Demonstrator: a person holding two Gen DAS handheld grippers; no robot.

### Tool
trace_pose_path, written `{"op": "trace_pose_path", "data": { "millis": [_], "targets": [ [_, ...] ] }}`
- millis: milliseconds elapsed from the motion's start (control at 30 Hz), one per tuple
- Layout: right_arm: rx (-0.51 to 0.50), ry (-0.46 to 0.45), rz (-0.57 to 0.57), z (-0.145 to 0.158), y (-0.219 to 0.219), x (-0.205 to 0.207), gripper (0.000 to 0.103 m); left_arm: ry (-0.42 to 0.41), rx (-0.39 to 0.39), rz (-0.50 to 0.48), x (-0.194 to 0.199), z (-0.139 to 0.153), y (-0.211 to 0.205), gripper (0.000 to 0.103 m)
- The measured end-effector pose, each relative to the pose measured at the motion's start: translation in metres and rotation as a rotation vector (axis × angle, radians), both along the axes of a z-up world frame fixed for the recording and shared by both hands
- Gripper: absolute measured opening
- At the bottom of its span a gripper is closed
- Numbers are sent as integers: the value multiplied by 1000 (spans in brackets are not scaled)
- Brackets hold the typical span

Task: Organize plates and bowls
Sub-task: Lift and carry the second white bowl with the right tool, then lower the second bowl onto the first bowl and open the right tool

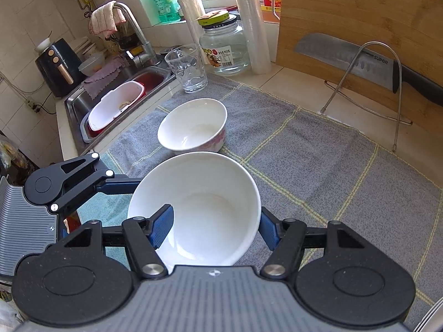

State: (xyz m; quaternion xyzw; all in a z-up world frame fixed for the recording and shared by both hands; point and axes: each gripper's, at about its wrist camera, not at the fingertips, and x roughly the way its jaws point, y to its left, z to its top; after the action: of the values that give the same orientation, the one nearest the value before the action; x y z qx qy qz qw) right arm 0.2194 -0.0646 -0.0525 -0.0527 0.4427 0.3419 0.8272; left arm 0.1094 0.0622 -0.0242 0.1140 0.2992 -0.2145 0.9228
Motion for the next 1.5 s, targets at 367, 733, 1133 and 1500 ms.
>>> {"op": "trace_pose_path", "data": {
  "millis": [367, 733, 1133, 1500],
  "targets": [
    [20, -6, -30, 6, -20, -39, 71, 6, -32, -41, -31, 7, -12, 84],
    [25, -8, -103, 2, -42, -60, 71, 25, -44, -111, -41, 1, -30, 84],
    [21, 21, -162, -13, -58, -73, 71, 72, -42, -163, -45, -11, -47, 84],
    [10, 31, -174, -22, -62, -77, 71, 97, -33, -176, -43, -15, -53, 84]
  ]
}}
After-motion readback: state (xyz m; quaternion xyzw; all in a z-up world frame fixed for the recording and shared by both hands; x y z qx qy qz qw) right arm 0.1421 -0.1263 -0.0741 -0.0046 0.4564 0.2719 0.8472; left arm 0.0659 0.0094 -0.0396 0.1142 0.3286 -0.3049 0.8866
